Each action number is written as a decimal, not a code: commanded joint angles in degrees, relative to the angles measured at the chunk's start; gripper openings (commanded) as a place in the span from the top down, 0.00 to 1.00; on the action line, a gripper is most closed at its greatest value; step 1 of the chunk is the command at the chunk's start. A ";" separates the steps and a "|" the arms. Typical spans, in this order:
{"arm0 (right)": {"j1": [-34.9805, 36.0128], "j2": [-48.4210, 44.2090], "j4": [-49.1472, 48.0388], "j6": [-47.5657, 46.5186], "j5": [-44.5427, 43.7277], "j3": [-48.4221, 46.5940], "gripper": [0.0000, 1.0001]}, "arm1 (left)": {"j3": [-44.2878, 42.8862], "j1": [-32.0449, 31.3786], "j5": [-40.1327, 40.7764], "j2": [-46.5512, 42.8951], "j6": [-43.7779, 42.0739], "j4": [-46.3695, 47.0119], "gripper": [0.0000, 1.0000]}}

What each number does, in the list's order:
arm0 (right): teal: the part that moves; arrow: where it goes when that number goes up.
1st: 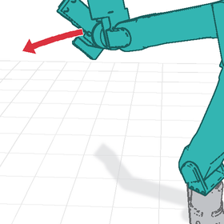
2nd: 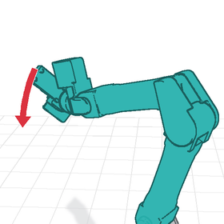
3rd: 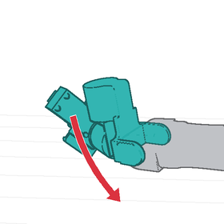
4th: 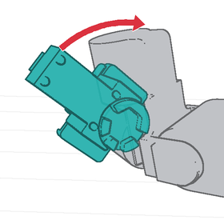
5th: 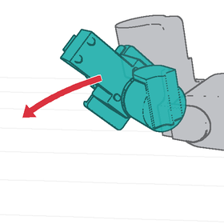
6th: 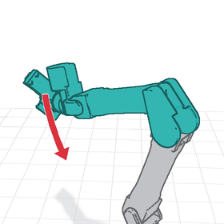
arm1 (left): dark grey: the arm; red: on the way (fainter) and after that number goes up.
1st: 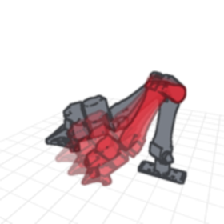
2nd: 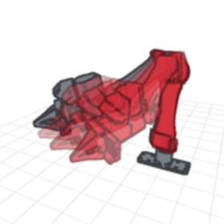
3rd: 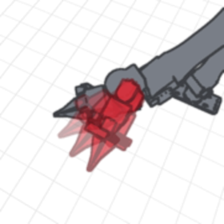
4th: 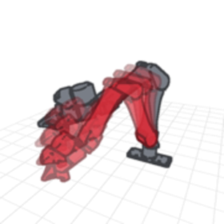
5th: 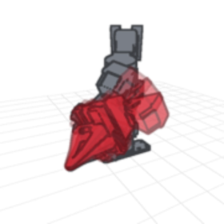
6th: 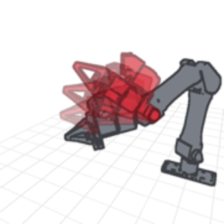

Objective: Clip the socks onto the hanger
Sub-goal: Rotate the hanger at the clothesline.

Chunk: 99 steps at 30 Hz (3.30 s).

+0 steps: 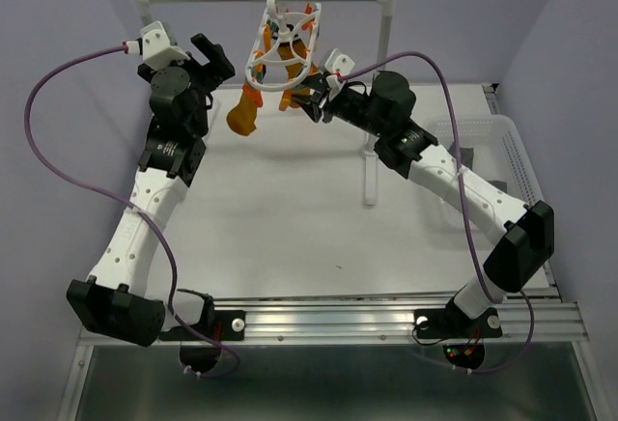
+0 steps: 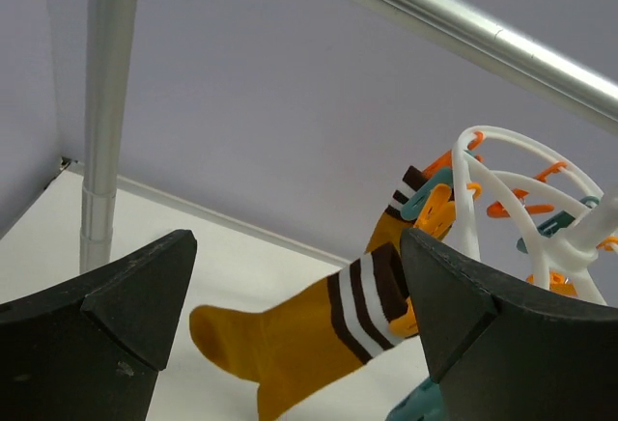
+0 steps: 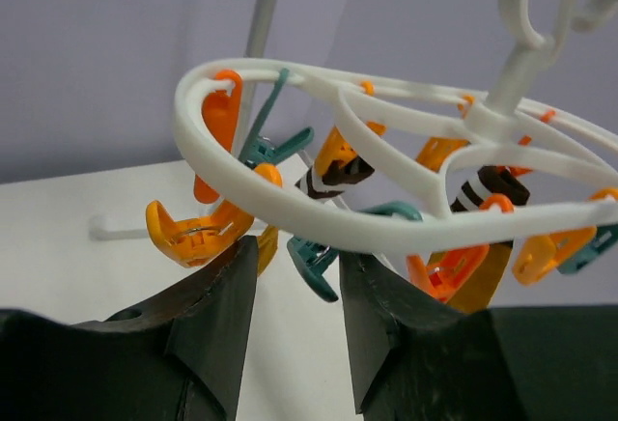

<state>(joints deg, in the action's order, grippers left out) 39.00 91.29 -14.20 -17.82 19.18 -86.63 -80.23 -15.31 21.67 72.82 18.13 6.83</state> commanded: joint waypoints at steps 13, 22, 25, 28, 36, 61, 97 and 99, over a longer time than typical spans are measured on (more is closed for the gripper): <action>1.07 11.98 -2.85 10.53 15.89 -15.59 0.62 | 9.03 0.19 2.94 -14.54 1.91 -2.70 0.01; 3.10 20.68 -4.69 13.60 7.02 -24.90 0.62 | 11.76 0.11 -2.59 -16.13 1.65 -2.88 0.01; 3.10 20.07 -5.59 13.61 4.73 -23.59 0.62 | 11.85 0.11 -3.91 -15.51 1.29 -2.79 0.01; 3.10 17.80 -4.00 13.08 4.72 -21.75 0.60 | 11.76 0.11 -8.29 -14.28 0.59 -2.09 0.01; 3.10 8.39 -3.38 10.97 5.08 -9.97 0.46 | 8.69 0.11 -14.03 -8.05 -2.14 1.26 0.01; -2.70 -11.13 -1.10 10.79 -22.52 12.26 0.42 | 1.13 0.19 0.65 -0.22 1.03 2.31 0.01; -7.10 -19.39 -0.22 8.59 -18.13 19.66 0.00 | 12.55 0.19 -8.66 -12.61 -0.72 -2.17 0.01; -7.10 -18.43 -0.22 9.03 -17.43 19.13 0.00 | 13.07 0.28 -9.19 -12.61 -1.52 -1.91 0.01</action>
<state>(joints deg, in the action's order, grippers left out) 32.21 73.32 -13.04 -8.75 0.62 -66.67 -68.75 -15.29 14.83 60.84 18.94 3.49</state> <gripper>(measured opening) 0.995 0.989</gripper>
